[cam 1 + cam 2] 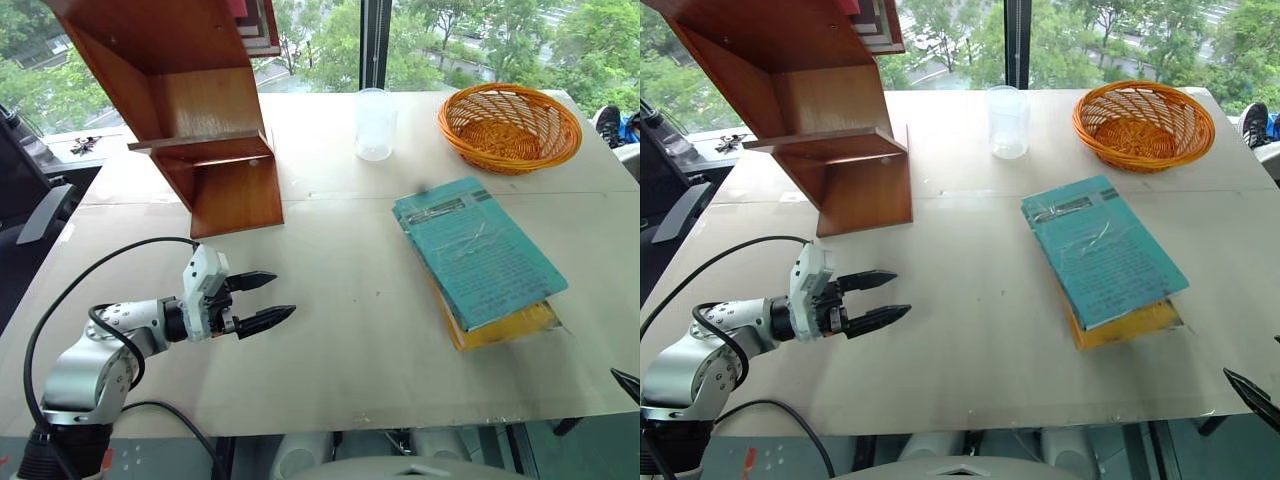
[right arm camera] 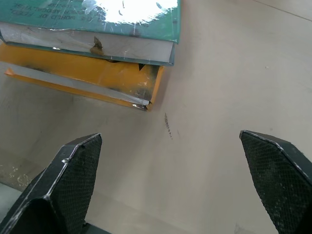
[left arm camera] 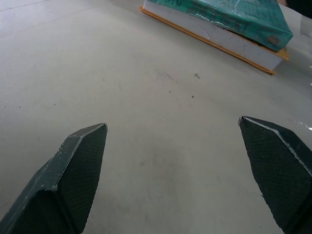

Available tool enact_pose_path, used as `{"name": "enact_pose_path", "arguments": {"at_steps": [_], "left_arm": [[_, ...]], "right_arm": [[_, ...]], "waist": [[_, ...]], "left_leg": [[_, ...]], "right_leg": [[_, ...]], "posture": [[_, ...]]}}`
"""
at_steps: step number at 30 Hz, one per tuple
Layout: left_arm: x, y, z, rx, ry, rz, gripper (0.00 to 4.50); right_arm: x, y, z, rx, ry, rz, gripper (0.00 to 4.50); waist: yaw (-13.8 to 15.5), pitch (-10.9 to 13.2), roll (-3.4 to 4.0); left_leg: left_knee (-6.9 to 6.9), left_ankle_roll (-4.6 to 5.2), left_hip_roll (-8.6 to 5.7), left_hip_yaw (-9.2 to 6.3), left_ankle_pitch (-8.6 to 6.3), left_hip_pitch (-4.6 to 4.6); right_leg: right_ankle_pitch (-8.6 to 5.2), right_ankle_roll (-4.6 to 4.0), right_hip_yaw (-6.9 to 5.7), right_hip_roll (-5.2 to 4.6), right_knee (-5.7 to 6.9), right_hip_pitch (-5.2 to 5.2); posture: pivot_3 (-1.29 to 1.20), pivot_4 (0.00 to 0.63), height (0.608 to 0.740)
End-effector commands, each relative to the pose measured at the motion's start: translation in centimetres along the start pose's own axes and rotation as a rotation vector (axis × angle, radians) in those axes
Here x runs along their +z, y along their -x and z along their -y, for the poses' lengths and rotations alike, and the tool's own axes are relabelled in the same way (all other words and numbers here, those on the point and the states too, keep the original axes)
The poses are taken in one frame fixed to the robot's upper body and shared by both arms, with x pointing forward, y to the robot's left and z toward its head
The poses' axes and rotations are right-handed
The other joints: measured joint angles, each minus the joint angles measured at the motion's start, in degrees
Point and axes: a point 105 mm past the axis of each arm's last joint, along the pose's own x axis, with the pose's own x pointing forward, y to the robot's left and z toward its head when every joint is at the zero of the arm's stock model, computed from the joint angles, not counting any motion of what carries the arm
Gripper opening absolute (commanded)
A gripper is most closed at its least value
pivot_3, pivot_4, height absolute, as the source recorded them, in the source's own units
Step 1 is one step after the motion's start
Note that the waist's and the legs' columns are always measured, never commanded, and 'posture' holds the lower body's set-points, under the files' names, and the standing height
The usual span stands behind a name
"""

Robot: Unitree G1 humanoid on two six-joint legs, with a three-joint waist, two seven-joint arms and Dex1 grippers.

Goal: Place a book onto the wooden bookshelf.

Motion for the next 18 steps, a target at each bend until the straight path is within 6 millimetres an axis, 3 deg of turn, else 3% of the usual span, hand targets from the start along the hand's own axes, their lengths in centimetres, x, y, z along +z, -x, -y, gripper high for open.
{"name": "enact_pose_path", "arguments": {"at_steps": [1, 4, 7, 9, 12, 15, 18], "left_arm": [[2.1, -0.8, 0.1, -0.031, -0.052, 0.067, 4.44], [4.4, -2.4, 0.0, -0.057, -0.088, 0.149, 4.44], [5.9, -3.0, 0.6, -0.105, -0.106, 0.188, 4.44], [6.5, -3.2, 1.1, -0.134, -0.111, 0.203, 4.44], [7.5, -3.6, 2.4, -0.22, -0.177, 0.219, 4.44], [7.7, -4.1, 3.6, -0.278, -0.237, 0.215, 4.5], [7.7, -4.3, 4.1, -0.291, -0.249, 0.222, 4.5]], "right_arm": [[1.8, -0.8, 0.3, -0.046, 0.047, 0.06, 4.5], [5.1, -2.3, 1.3, -0.155, 0.029, 0.152, 4.5], [8.2, -2.7, 1.7, -0.149, -0.048, 0.222, 4.5], [9.3, -3.0, 1.6, -0.12, -0.068, 0.199, 4.5], [11.4, -5.2, 1.9, -0.098, -0.014, 0.094, 4.5], [12.2, -8.2, 3.8, -0.179, 0.035, -0.011, 3.61], [13.1, -10.8, 4.7, -0.207, 0.092, -0.055, 2.32]], "waist": [[0.01, 0.0, 0.0], [0.07, 0.01, 0.0], [-0.14, -0.01, 0.06], [-0.03, 0.0, 0.03], [-0.13, 0.04, 0.01], [-0.79, 0.08, -0.09], [-0.96, 0.08, -0.18]], "left_leg": [[0.0, 0.0, 0.0, 0.0, 0.0, 0.0], [0.14, -0.02, -0.01, -0.02, 0.01, -0.07], [0.16, -0.03, -0.03, 0.0, 0.02, -0.02], [0.14, -0.04, -0.03, 0.0, 0.03, -0.05], [0.12, -0.09, -0.03, -0.04, 0.07, -0.06], [0.18, -0.15, -0.06, 0.12, 0.12, -0.06], [0.19, -0.21, -0.05, 0.06, 0.15, -0.06]], "right_leg": [[0.0, 0.0, 0.0, 0.0, 0.0, 0.0], [0.04, -0.07, -0.03, 0.0, 0.03, -0.03], [0.07, -0.04, 0.0, 0.03, 0.1, 0.0], [0.08, -0.02, -0.03, 0.06, 0.11, -0.02], [0.07, -0.02, -0.1, 0.09, 0.13, -0.03], [0.09, -0.01, 0.0, 0.09, 0.1, -0.01], [0.08, -0.02, -0.07, 0.1, 0.06, 0.01]], "posture": [[0.0, 0.15, 0.74], [0.0, 0.15, 0.74], [0.0, 0.15, 0.74], [0.0, 0.15, 0.74], [0.0, 0.15, 0.74], [0.0, 0.15, 0.74], [0.0, 0.15, 0.74]]}}
